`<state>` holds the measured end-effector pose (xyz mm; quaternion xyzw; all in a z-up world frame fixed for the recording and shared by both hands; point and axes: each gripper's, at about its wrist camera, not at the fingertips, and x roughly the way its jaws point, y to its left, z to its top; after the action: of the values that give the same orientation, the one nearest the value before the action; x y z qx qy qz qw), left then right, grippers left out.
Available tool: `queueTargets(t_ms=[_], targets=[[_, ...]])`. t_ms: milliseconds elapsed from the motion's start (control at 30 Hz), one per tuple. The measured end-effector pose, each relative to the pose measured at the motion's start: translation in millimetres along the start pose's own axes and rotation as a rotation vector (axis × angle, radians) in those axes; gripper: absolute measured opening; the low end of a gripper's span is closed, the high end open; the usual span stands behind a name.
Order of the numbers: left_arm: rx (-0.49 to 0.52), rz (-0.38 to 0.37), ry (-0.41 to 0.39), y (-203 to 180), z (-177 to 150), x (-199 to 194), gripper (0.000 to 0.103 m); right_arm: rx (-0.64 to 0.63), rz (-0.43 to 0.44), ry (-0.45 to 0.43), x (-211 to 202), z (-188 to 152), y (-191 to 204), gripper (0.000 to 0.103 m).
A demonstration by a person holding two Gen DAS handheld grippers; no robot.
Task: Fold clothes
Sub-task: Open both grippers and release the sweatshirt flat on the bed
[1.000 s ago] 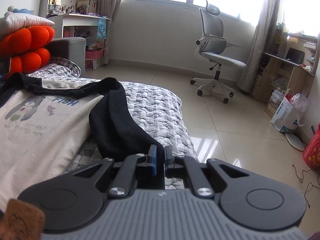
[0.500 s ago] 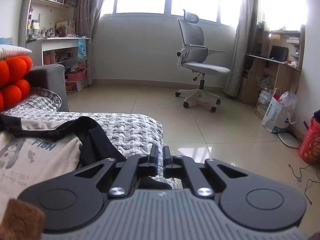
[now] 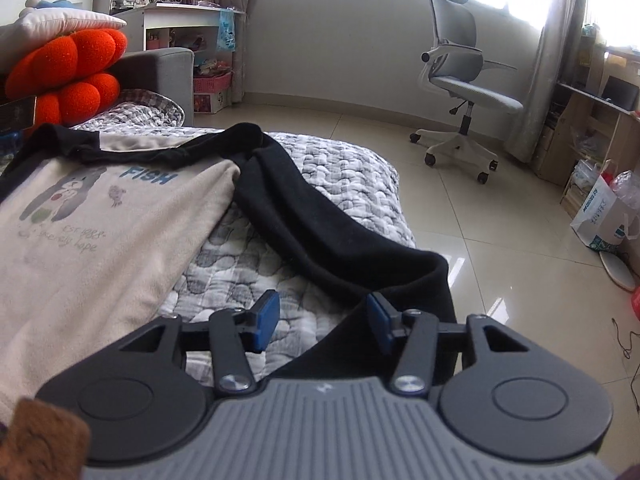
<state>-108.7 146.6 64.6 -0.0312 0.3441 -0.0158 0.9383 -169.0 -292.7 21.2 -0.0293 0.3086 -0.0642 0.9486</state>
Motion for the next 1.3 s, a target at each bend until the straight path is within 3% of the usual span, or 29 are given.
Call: queueTargets(t_ms=[100,167,333,433,533,633,767,833,900,933,1067,1100,1200,1300], targets=[[0.003,0.053,-0.028,15,12,-5,0.004,-0.045,-0.001,0.017,3,-5,7,0.053],[0.014,0.096,-0.047,25,21,-8,0.004,-0.069,-0.012,0.018,5,-5,9,0.046],[0.169,0.299,-0.093,40,35,0,0.004,-0.069,-0.046,0.017,13,0,7,0.033],[0.252,0.410,-0.107,52,41,14,0.004,-0.048,-0.069,0.018,19,7,3,0.033],[0.188,0.415,-0.079,78,47,32,0.004,-0.040,-0.089,0.032,31,14,-2,0.033],[0.166,0.496,-0.068,92,53,48,0.000,-0.057,-0.130,0.045,47,23,-7,0.033],[0.082,0.420,-0.064,92,52,38,0.003,-0.013,-0.151,0.061,60,36,-21,0.033],[0.040,0.382,-0.062,92,51,32,0.012,0.020,-0.164,0.060,55,40,-22,0.033],[0.006,0.332,-0.060,88,49,25,0.035,0.023,-0.112,0.050,44,37,-14,0.034],[0.003,0.280,-0.059,78,44,18,0.036,0.024,-0.085,0.045,38,35,-10,0.037],[0.025,0.051,-0.044,31,18,-7,0.044,0.044,0.123,0.057,14,21,5,0.037],[0.033,-0.001,-0.040,20,11,-13,0.050,0.071,0.198,0.063,7,17,6,0.037],[0.052,-0.145,0.003,-6,-11,-22,0.052,0.156,0.416,0.096,-11,7,7,0.038],[0.060,-0.207,0.039,-22,-32,-19,0.052,0.184,0.481,0.134,-26,-4,11,0.038]])
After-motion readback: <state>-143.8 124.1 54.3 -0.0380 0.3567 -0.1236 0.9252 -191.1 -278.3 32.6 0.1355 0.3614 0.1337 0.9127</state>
